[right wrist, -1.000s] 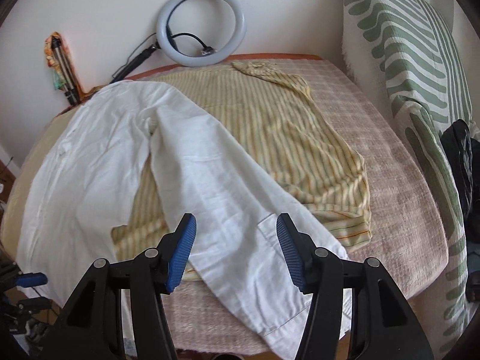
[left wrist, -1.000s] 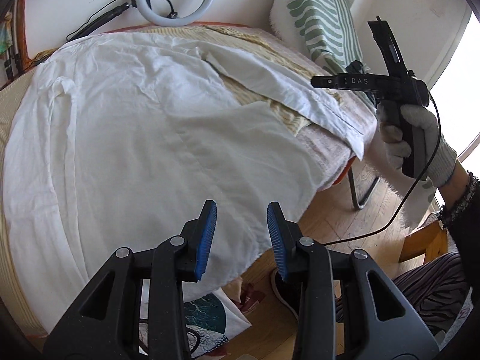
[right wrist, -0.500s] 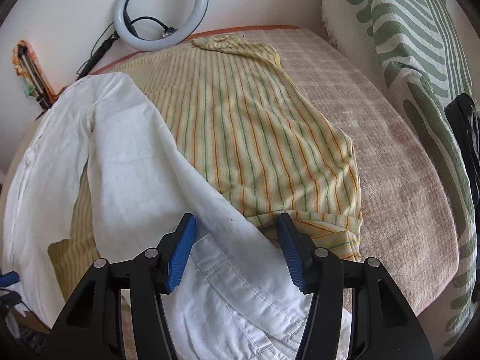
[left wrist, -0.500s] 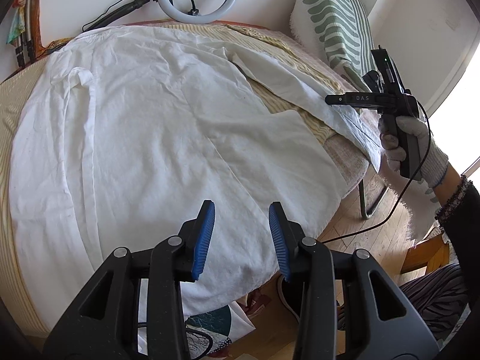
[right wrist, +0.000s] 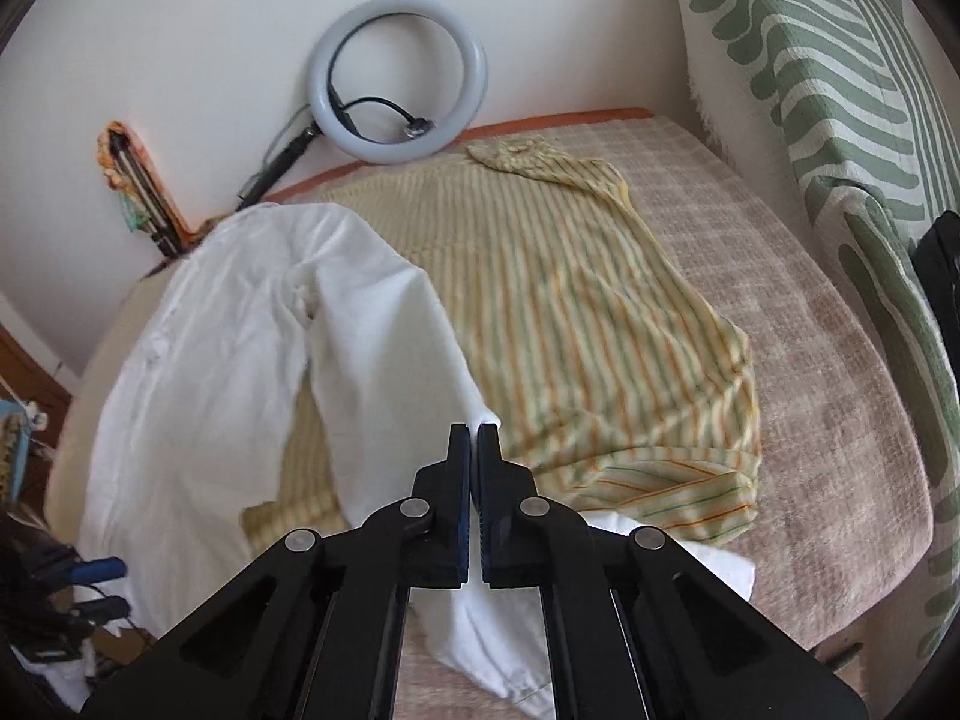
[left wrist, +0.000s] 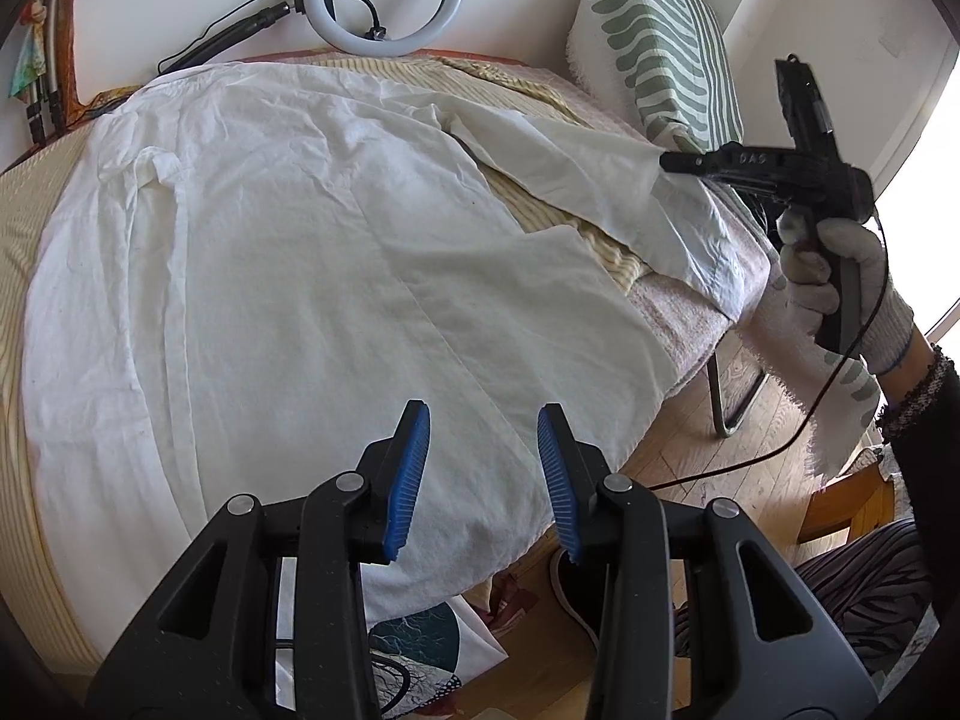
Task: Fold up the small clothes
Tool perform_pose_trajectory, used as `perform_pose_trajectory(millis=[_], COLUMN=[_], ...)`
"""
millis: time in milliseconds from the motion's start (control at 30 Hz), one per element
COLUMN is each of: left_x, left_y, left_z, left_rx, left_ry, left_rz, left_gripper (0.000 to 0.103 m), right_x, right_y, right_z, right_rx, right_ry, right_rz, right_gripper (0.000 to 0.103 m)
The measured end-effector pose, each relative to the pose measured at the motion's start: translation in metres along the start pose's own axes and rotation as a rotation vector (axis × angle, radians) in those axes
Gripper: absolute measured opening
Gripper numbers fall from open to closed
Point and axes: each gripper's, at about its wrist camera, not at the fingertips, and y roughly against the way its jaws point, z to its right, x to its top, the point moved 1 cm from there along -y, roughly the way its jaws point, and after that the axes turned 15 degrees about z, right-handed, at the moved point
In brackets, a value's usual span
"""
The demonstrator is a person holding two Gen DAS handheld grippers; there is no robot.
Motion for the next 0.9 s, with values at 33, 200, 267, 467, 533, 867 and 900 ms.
perform_pose_trajectory(millis=[33,200,267,467,533,867,900], left_x=[0.0,0.0,-0.001,-0.001,-0.001,0.001,0.002], left_y=[0.002,0.011,0.014,0.024,0.028,0.043,0.042], left_z=[-0.001,-0.008,-0.012,-0.022,-0.023,-0.029,-0.028], left_rx=[-0.001,0.003,0.006,0.012,0.016,0.008,0.007], left_ry=[0.003,0.024,0.035,0.066,0.07,0.088,0.089], left_rz=[0.002,0.014,0.017,0.029,0.035,0.053,0.052], left_gripper=[0.038,0.038,0.038,0.038,0.038,0.038,0.038], right_x=[0.002,0.012,0.013,-0.021,-0.033,-0.029,-0.029], right_y=[0.004,0.014,0.011,-0.024,-0.038,0.01,0.014], right_z=[-0.009,-0.073,-0.099,-0.177,-0.193,-0.172,-0.163], right_rx=[0.023,0.1,0.133,0.247,0.295,0.392,0.336], right_ry=[-0.003,0.076,0.111,0.243,0.227,0.085,0.091], right_rz=[0.009,0.048,0.046,-0.08,-0.153,-0.101,-0.086], right_gripper=[0.001,0.001,0.001,0.002,0.004,0.039,0.039])
